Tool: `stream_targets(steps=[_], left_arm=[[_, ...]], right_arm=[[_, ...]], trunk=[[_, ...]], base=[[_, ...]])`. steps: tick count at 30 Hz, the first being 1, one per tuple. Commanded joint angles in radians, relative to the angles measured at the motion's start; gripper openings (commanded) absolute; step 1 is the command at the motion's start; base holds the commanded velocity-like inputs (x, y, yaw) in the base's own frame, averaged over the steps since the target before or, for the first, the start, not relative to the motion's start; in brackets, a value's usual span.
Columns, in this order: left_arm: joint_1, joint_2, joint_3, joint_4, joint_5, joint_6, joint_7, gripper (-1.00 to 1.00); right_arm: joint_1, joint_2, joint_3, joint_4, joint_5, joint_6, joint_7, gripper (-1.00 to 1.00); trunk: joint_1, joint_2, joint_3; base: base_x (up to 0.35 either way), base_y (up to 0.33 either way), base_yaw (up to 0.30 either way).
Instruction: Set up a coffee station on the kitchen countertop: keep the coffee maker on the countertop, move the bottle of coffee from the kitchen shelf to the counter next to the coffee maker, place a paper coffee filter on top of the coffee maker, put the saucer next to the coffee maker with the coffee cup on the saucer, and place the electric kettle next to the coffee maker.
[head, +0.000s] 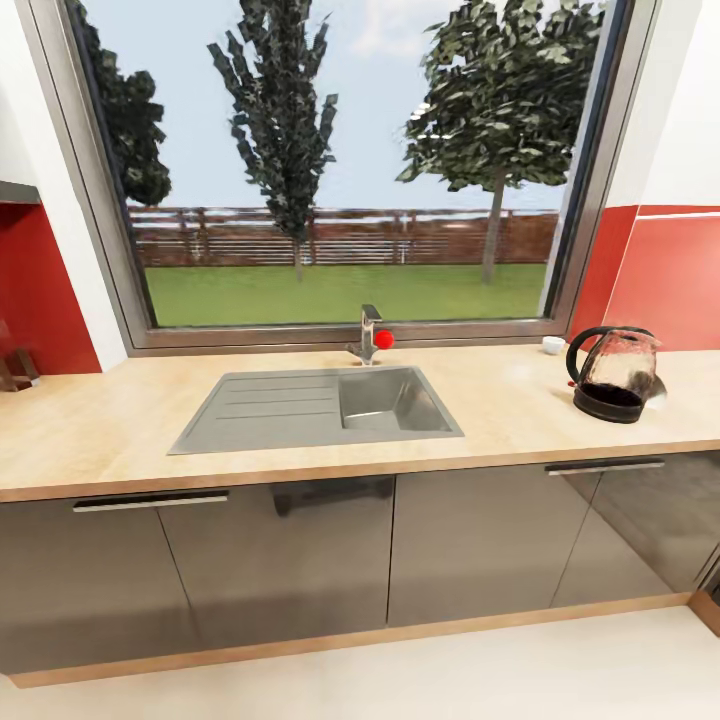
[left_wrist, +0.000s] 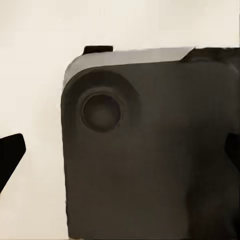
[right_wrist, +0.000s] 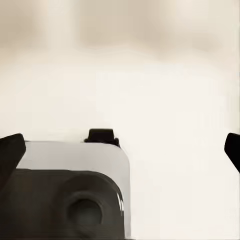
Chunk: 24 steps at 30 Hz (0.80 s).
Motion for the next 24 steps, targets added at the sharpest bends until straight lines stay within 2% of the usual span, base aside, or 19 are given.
stream_targets(steps=[1,4,8,11,19,24], left_arm=[[0.000,0.004,-0.001,-0.275,0.000,-0.002,0.000,1.00],[0.000,0.011,-0.002,-0.305,-0.001,-0.002,0.000,1.00],[0.000,0.017,-0.002,-0.330,-0.002,-0.004,0.001,1.00],[0.000,0.019,-0.001,-0.336,-0.002,-0.004,0.001,1.00],[0.000,0.021,0.000,-0.340,0.000,-0.004,0.001,1.00],[0.000,0.021,0.001,-0.340,0.001,-0.005,0.001,1.00]], right_arm=[[-0.004,-0.001,0.000,-0.077,0.000,-0.012,-0.001,1.00],[-0.007,-0.005,-0.001,-0.133,0.000,-0.017,-0.003,1.00],[-0.009,-0.026,-0.002,-0.188,-0.002,-0.022,-0.003,1.00],[-0.010,-0.049,-0.002,-0.206,-0.003,-0.023,-0.001,1.00],[-0.010,-0.084,-0.004,-0.217,-0.004,-0.024,-0.001,1.00],[-0.009,-0.089,-0.004,-0.217,-0.004,-0.024,-0.001,1.00]], trunk=[[0.000,0.000,-0.001],[0.000,0.000,-0.001],[0.000,0.000,-0.001],[0.000,0.000,-0.001],[0.000,0.000,-0.001],[0.000,0.000,-0.001]], base=[[0.000,0.000,0.000],[0.000,0.000,0.000],[0.000,0.000,0.000],[0.000,0.000,0.000],[0.000,0.000,0.000],[0.000,0.000,0.000]])
